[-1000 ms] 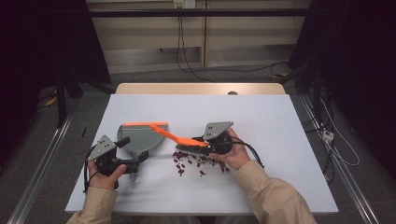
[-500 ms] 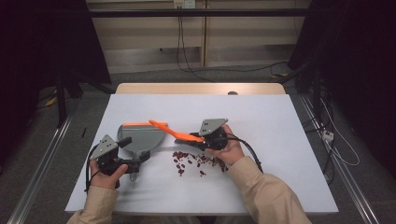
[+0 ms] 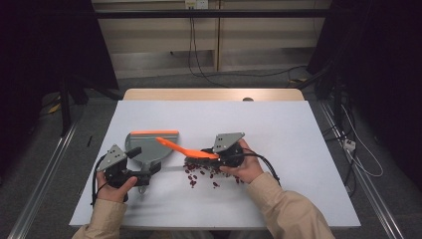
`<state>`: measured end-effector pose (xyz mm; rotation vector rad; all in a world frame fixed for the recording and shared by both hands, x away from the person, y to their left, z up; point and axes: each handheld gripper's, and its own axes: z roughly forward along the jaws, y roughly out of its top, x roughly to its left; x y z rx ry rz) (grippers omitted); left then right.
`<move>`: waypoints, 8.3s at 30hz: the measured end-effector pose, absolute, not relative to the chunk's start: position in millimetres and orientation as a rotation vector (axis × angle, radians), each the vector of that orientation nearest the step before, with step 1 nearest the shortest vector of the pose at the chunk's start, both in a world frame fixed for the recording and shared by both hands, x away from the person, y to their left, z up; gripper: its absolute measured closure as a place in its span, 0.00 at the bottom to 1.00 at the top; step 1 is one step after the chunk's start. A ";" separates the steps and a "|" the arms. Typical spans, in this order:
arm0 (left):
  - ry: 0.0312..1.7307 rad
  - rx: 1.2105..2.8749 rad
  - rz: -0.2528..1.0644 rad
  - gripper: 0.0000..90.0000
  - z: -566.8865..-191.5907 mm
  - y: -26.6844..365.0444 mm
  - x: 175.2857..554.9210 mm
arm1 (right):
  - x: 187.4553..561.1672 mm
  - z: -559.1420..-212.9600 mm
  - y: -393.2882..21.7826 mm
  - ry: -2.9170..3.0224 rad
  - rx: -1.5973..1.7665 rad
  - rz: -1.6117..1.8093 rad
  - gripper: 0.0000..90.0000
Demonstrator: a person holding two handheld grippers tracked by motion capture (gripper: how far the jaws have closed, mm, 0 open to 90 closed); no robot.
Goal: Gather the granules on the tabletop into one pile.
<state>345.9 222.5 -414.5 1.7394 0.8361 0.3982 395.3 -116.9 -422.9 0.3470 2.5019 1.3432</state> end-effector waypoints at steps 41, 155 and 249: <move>0.829 1.773 0.381 0.05 -420.4 220.9 348.0 | 387.4 -427.6 -104.3 2.491 0.313 1.389 0.79; 0.802 1.765 0.395 0.05 -413.8 213.8 346.1 | 395.5 -407.8 -192.3 2.210 1.383 0.969 0.79; 0.800 1.760 0.404 0.05 -412.1 215.2 346.4 | 366.4 -410.3 -106.0 2.238 1.571 1.441 0.79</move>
